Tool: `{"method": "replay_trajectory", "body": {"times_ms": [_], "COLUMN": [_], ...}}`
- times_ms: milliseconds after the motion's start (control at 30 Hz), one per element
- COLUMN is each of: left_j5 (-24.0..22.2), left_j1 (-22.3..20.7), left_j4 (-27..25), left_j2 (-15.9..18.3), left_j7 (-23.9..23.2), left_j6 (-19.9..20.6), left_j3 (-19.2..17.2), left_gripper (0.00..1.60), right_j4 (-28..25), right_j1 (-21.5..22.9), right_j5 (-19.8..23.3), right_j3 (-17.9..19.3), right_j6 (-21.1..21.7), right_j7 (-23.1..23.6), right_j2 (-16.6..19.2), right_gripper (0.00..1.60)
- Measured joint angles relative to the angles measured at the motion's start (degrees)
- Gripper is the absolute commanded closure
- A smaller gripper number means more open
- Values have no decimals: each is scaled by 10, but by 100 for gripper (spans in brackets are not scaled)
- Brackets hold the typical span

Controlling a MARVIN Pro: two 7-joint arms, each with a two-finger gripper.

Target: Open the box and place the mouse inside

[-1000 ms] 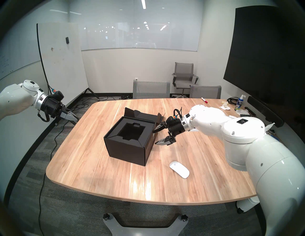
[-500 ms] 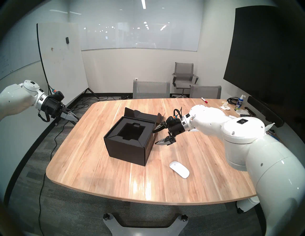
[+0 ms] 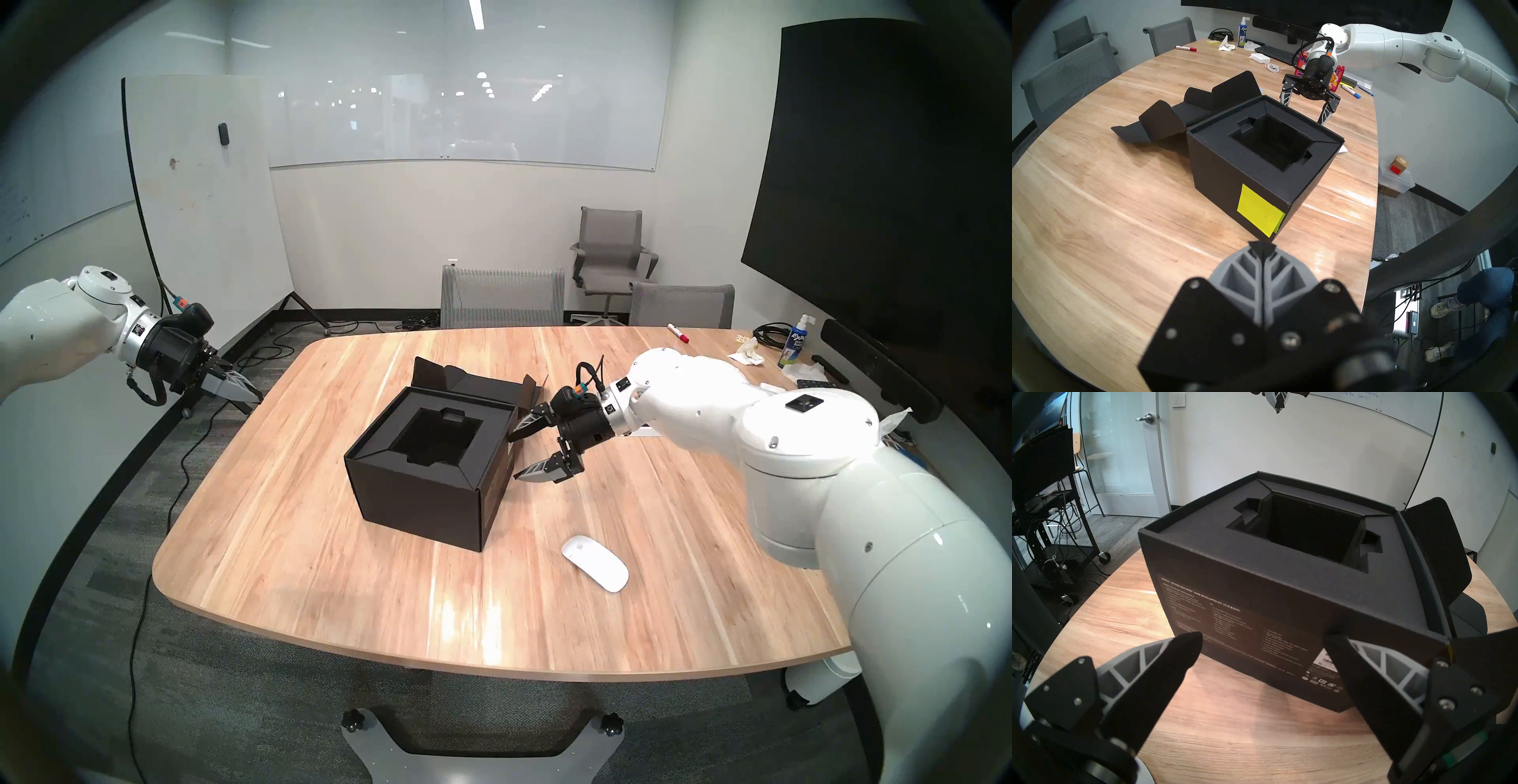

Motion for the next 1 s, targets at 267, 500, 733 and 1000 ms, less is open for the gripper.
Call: {"method": "replay_trajectory", "body": {"times_ms": [267, 500, 733, 1000], "left_j5": [-2, -3, -4, -6], "left_j1": [0, 0, 0, 0], "left_j4": [1, 2, 3, 3], "left_j2": [-1, -2, -3, -3], "left_j7": [0, 0, 0, 0], "left_j6": [-2, -3, -4, -4], "left_j3": [2, 4, 5, 7], "left_gripper": [160, 160, 160, 160], "right_j4": [0, 0, 0, 0], "right_j1": [0, 0, 0, 0], "right_j5": [0, 0, -1, -1], "right_j3": [0, 1, 1, 1], "right_j6": [0, 0, 0, 0], "right_j7": [0, 0, 0, 0], "right_j2": [0, 0, 0, 0], "right_gripper": [0, 0, 0, 0]}}
